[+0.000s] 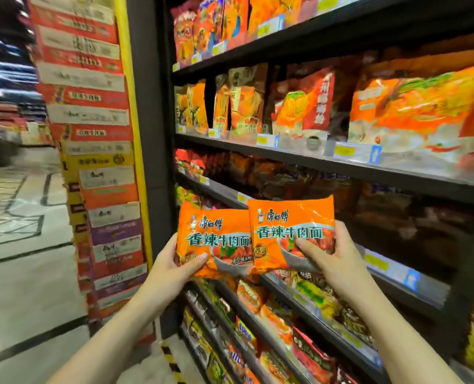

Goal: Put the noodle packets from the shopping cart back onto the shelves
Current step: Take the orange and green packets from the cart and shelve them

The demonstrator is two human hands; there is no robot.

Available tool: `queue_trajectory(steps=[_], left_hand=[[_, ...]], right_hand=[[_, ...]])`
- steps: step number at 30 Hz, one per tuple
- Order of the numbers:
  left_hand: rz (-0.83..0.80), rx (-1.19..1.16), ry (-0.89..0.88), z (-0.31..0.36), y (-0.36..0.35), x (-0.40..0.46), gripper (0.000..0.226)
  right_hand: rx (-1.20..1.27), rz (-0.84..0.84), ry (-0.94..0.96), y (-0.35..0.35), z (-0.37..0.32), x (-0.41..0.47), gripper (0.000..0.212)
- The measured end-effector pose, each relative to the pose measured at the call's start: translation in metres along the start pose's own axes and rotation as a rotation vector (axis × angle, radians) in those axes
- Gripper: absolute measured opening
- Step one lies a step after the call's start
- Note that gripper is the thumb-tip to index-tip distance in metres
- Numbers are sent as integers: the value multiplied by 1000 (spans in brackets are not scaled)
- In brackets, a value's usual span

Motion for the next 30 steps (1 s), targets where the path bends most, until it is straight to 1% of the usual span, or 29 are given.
queue_trajectory(steps=[3, 8, 11, 15, 18, 24, 30], left_hand=[[22, -13, 3, -3, 8, 29, 48], [50, -21, 7, -9, 31, 79, 51], [32, -42, 12, -14, 46, 115, 48], [10, -43, 3, -15, 71, 173, 42], [-25, -43, 2, -12, 98, 223, 42], [-137, -28, 10, -3, 145, 323, 47], [-254, -24, 20, 1, 156, 403, 48]], right_hand=[[1, -11, 4, -18, 22, 30, 47], [-22, -22, 1, -53, 53, 77, 46], [-28, -39, 2, -80, 64, 104, 45], [-52, -13, -2, -121, 80, 139, 42], [-79, 23, -4, -153, 90, 166, 37], [-137, 86, -26, -214, 103, 219, 43], [-198, 156, -66, -240, 120, 251, 44]])
Point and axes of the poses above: each hand's wrist, its own x-axis towards the middle knuckle, its own y-axis out of the back of the hand, z = x × y, the point moved 4 cm from there along x, towards the middle knuckle, and after that the axes turned 15 degrees about y, right-handed, at the moved point
